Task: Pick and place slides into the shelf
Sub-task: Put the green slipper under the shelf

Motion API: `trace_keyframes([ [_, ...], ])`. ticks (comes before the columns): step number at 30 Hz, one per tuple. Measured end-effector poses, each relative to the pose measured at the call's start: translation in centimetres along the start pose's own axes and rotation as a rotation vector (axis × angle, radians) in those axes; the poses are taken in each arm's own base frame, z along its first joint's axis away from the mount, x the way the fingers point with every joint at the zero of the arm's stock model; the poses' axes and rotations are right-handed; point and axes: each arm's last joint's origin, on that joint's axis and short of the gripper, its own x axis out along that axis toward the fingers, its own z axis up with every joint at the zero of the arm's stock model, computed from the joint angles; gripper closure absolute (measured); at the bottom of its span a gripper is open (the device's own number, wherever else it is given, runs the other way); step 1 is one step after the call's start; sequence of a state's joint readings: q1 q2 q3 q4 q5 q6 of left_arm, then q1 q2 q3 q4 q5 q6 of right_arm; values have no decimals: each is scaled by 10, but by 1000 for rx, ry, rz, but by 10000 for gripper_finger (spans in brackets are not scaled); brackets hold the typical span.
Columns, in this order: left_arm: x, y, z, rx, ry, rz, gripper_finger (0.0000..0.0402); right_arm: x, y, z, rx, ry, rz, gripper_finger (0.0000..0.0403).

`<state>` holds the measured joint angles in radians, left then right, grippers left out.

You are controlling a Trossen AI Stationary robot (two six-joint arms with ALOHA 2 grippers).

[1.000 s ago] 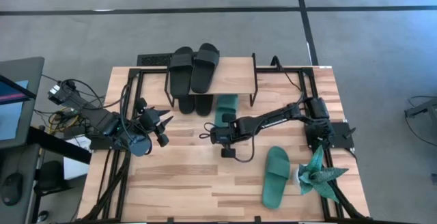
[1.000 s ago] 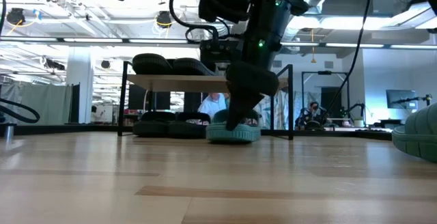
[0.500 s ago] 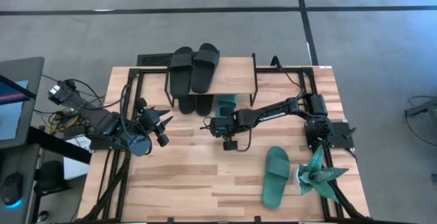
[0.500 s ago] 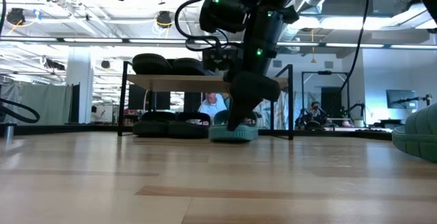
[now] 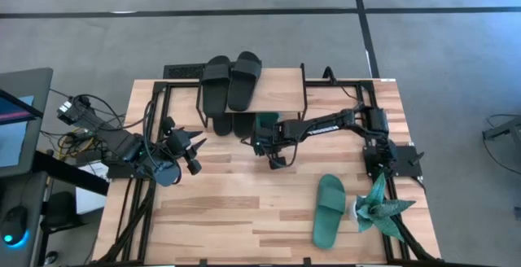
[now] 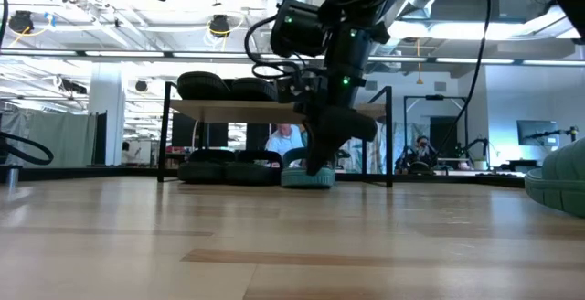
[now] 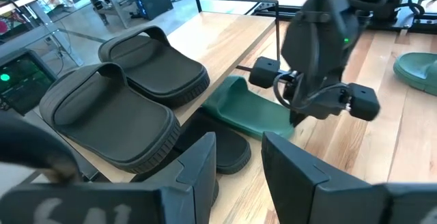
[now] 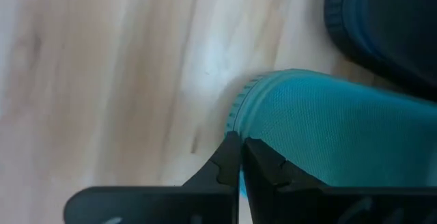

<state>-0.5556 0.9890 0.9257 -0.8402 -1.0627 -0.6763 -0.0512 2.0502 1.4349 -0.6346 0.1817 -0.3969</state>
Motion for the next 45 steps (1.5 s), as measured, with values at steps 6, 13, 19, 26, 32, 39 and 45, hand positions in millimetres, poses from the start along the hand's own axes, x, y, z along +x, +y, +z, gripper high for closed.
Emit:
trace_keyframes([
  [6, 0, 0, 0, -2, -1, 1, 292, 2, -8, -4, -82, 6, -4, 403],
  [13, 0, 1, 0, -31, -15, 19, 292, 2, -12, -2, -153, -20, -25, 402],
  [19, 0, 1, 0, -46, -16, 19, 292, 4, -24, -5, -133, -29, -41, 402],
  [26, 0, 1, 1, -54, -28, 32, 292, 4, -27, -1, -133, -78, -62, 402],
  [32, 0, 1, 1, -54, -30, 34, 292, 7, -16, 6, -155, -103, -55, 402],
  [39, 0, 1, 1, -55, -31, 36, 292, 21, 0, 3, -99, -7, -9, 402],
  [45, 0, 1, 1, -56, -30, 35, 292, 19, 2, 4, -45, -3, -40, 402],
])
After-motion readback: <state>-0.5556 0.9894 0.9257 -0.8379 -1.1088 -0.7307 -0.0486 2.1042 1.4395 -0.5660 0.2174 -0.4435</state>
